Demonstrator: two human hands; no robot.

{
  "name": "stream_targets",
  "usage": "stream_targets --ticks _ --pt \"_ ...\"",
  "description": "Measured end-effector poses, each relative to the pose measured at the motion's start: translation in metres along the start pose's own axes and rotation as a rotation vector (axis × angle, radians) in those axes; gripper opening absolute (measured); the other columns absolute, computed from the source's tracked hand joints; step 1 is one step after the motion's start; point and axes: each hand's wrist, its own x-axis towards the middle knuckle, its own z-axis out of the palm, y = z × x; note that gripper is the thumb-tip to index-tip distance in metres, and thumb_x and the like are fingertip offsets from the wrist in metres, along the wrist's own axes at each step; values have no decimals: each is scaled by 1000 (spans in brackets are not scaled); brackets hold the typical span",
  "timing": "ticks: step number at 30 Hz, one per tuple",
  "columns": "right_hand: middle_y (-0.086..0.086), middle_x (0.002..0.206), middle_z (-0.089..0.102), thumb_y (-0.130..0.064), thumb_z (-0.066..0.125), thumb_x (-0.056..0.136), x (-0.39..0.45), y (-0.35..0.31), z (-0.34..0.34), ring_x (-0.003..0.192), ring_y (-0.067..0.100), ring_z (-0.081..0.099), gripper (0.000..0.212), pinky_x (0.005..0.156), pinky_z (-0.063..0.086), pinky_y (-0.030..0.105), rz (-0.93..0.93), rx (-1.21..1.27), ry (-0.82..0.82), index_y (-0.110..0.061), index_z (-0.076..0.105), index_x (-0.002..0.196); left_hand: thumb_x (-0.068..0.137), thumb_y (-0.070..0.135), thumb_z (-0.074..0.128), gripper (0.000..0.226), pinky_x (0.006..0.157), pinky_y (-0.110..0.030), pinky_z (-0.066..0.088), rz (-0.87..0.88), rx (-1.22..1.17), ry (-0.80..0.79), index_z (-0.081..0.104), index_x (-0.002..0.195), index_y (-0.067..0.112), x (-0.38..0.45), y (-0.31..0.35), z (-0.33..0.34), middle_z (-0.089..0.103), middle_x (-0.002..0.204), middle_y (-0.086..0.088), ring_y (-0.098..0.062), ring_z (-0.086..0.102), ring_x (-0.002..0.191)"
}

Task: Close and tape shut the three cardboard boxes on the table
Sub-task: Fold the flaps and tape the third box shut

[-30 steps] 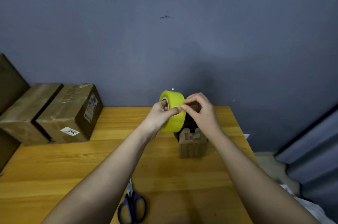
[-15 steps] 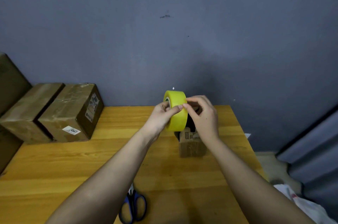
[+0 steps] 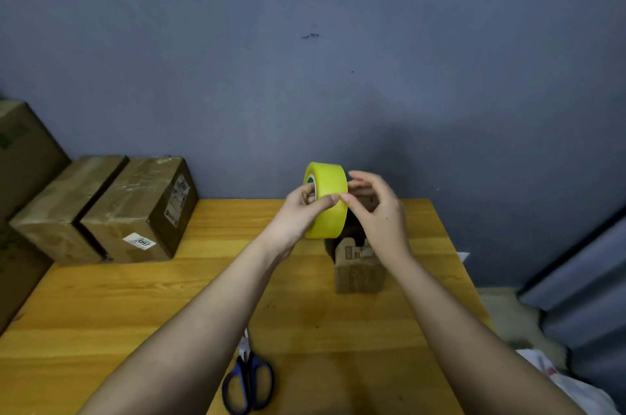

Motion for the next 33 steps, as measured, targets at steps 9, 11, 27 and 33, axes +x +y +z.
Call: stream_targets --ticks 9,11,27,33 --pt "-9 92 65 -20 71 85 5 -3 -7 88 5 62 7 78 52 31 -90 -118 -31 -16 70 90 91 12 60 17 76 -24 52 0 10 22 64 107 16 -4 1 2 70 105 -11 -15 65 89" --pt "-8 87 65 -13 73 83 11 -5 -12 83 1 61 3 76 48 21 -57 -101 -90 -13 70 86 91 13 60 14 73 -22 52 -5 36 31 64 104 17 -4 1 2 70 101 -8 -14 65 86" --pt "-7 93 50 -20 60 93 18 -9 -19 88 13 53 8 79 45 37 -44 -342 -348 -20 56 86 88 10 65 14 66 -20 53 -27 105 15 63 102 11 -6 -5 6 69 93 -7 -14 65 77" --pt "-13 102 60 -24 69 86 4 -5 -16 90 4 60 25 79 49 29 44 -126 -159 -26 54 107 89 16 64 22 69 -21 54 -77 38 47 62 111 11 0 -7 3 70 104 -9 -14 66 86"
